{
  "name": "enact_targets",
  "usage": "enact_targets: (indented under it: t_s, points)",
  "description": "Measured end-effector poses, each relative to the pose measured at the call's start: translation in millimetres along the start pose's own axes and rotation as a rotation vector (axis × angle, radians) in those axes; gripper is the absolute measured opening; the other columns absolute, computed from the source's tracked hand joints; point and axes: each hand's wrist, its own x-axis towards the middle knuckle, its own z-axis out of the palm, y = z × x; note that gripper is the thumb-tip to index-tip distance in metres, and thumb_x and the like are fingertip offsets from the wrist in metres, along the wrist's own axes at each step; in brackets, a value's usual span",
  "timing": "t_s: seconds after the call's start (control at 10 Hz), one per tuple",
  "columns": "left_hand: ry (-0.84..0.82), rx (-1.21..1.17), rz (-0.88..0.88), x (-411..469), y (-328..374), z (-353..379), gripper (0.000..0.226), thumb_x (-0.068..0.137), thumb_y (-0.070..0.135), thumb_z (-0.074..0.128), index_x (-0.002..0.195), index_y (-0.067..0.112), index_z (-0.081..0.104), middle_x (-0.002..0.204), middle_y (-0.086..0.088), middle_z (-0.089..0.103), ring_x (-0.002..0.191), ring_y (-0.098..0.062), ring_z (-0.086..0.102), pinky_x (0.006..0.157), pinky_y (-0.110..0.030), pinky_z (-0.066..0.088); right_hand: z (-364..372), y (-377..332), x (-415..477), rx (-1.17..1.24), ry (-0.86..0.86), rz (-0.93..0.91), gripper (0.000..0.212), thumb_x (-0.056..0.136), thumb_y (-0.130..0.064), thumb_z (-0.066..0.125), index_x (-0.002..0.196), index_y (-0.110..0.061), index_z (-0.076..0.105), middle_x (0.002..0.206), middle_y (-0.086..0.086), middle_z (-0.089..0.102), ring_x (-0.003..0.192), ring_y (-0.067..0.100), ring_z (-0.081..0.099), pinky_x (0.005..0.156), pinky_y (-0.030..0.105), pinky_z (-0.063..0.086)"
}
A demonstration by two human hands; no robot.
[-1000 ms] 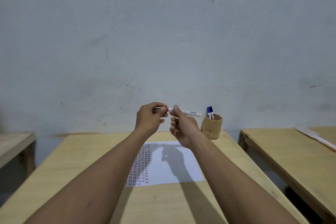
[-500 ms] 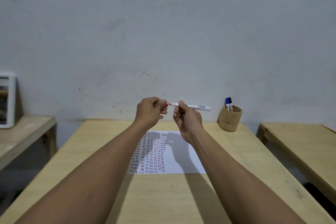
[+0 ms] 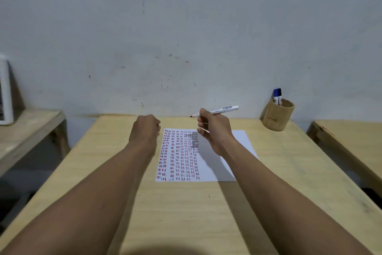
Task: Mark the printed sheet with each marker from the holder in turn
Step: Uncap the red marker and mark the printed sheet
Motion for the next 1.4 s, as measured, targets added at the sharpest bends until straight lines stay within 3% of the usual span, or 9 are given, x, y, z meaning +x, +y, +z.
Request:
enact_targets:
  t_s: [0.2, 0.4, 0.5, 0.6, 0.7, 0.8, 0.9, 1.0, 1.4]
  points:
    - [-0.058, 0.268, 0.082, 6, -27, 1, 0.028, 0.098, 0.013, 0.051, 0.115, 0.007, 0.073, 0.113, -0.012, 0.075, 0.105, -0.032, 0.070, 0.073, -0.028, 0.048, -4, 10, 6, -0.085, -0.006, -0.017, 0.015, 0.098, -0.019, 0.064, 0.092, -0.006, 0.070, 0.070, 0.001, 0.059, 0.059, 0.008, 0.054, 0.056, 0.022, 0.054]
    - [0.013, 0.497, 0.284, -10, -26, -7, 0.041, 0.100, 0.020, 0.053, 0.142, 0.018, 0.054, 0.110, -0.015, 0.074, 0.098, -0.038, 0.069, 0.072, -0.035, 0.049, -12, 12, 6, -0.195, 0.006, -0.095, 0.019, 0.097, -0.019, 0.065, 0.100, -0.001, 0.071, 0.076, 0.003, 0.062, 0.061, 0.010, 0.058, 0.055, 0.023, 0.055]
    - [-0.004, 0.562, 0.233, -24, -32, -14, 0.046, 0.103, 0.029, 0.049, 0.147, 0.018, 0.049, 0.131, -0.011, 0.068, 0.123, -0.037, 0.059, 0.094, -0.042, 0.046, -21, 15, 3, -0.342, 0.026, -0.172, 0.020, 0.094, -0.020, 0.069, 0.095, 0.000, 0.072, 0.073, 0.003, 0.067, 0.060, 0.011, 0.061, 0.054, 0.024, 0.055]
    - [-0.029, 0.677, 0.198, -38, -46, -18, 0.045, 0.104, 0.040, 0.037, 0.139, 0.022, 0.059, 0.135, -0.009, 0.065, 0.136, -0.036, 0.047, 0.115, -0.060, 0.025, -31, 24, -2, -0.565, 0.062, -0.217, 0.025, 0.088, -0.024, 0.071, 0.089, 0.000, 0.074, 0.069, 0.003, 0.069, 0.057, 0.011, 0.062, 0.051, 0.026, 0.052]
    - [-0.149, 0.743, 0.165, -47, -55, -20, 0.051, 0.105, 0.044, 0.024, 0.151, 0.035, 0.044, 0.163, -0.008, 0.035, 0.155, -0.034, 0.016, 0.119, -0.066, 0.002, -40, 40, -5, -0.694, 0.088, -0.222, 0.024, 0.085, -0.023, 0.068, 0.089, 0.001, 0.071, 0.069, 0.004, 0.070, 0.055, 0.015, 0.062, 0.049, 0.029, 0.052]
    - [-0.258, 0.832, 0.189, -49, -58, -21, 0.054, 0.106, 0.045, 0.015, 0.159, 0.039, 0.020, 0.171, -0.008, 0.008, 0.157, -0.034, -0.003, 0.119, -0.066, -0.006, -47, 54, -8, -0.782, 0.125, -0.223, 0.023, 0.084, -0.028, 0.066, 0.079, -0.006, 0.065, 0.071, 0.004, 0.072, 0.056, 0.017, 0.063, 0.057, 0.032, 0.051]
    - [-0.298, 0.857, 0.192, -48, -60, -22, 0.056, 0.105, 0.047, 0.011, 0.161, 0.040, 0.011, 0.171, -0.008, 0.000, 0.157, -0.034, -0.009, 0.119, -0.066, -0.009, -48, 61, -10, -0.823, 0.150, -0.237, 0.027, 0.084, -0.028, 0.065, 0.068, -0.007, 0.058, 0.065, 0.009, 0.070, 0.056, 0.017, 0.060, 0.054, 0.029, 0.043]
    - [-0.291, 0.887, 0.196, -48, -63, -21, 0.057, 0.104, 0.049, 0.010, 0.161, 0.041, 0.009, 0.172, -0.008, -0.001, 0.157, -0.034, -0.009, 0.119, -0.066, -0.008, -46, 63, -11, -0.861, 0.143, -0.245, 0.034, 0.085, -0.027, 0.065, 0.076, 0.005, 0.060, 0.076, 0.018, 0.072, 0.060, 0.020, 0.057, 0.052, 0.029, 0.041]
    - [-0.286, 0.894, 0.210, -49, -64, -21, 0.057, 0.104, 0.050, 0.011, 0.160, 0.041, 0.010, 0.171, -0.009, 0.000, 0.157, -0.035, -0.008, 0.120, -0.066, -0.008, -46, 65, -13, -0.868, 0.125, -0.271, 0.038, 0.084, -0.028, 0.066, 0.074, 0.008, 0.060, 0.071, 0.019, 0.071, 0.056, 0.018, 0.055, 0.051, 0.028, 0.040]
